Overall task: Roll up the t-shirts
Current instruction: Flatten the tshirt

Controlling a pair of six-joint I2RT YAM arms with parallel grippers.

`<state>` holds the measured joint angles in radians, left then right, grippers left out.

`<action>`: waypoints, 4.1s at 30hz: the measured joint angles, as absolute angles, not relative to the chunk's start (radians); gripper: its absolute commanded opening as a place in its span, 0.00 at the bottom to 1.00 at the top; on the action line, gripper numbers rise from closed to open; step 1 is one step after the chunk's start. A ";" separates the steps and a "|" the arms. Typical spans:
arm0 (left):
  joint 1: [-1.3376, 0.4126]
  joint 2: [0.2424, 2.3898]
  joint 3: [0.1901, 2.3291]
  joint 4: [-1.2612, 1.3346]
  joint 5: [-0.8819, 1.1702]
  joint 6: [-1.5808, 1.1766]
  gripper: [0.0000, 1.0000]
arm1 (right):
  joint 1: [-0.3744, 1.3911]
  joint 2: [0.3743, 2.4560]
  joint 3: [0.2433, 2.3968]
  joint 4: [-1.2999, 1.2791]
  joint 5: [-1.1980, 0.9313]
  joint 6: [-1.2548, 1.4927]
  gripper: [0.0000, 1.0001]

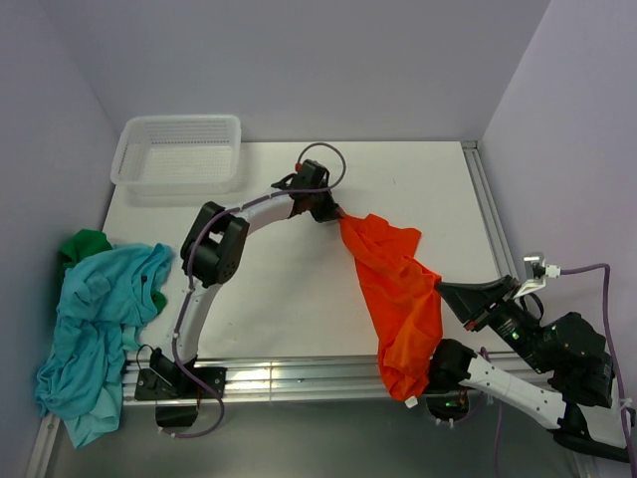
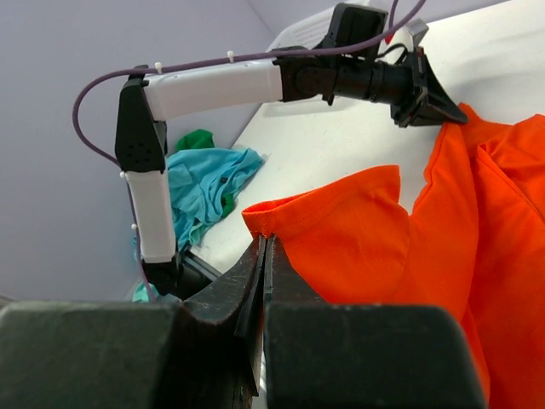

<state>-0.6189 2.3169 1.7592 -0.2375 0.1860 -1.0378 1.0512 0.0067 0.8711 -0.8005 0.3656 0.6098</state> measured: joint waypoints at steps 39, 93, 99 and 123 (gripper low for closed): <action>-0.106 1.339 1.922 -0.974 -0.080 -0.849 0.00 | 0.274 0.857 1.228 -0.406 -0.084 0.451 0.00; -0.106 1.940 1.788 -0.512 -0.078 -0.902 0.65 | 0.105 1.813 1.634 -0.184 -0.137 0.577 0.83; -0.106 1.867 1.716 -0.546 -0.091 -0.875 0.70 | 0.091 1.714 1.522 -0.205 -0.130 0.570 0.72; -0.106 0.871 0.674 -0.533 0.052 -0.884 0.59 | 0.336 0.705 0.487 -0.404 -0.082 0.748 0.64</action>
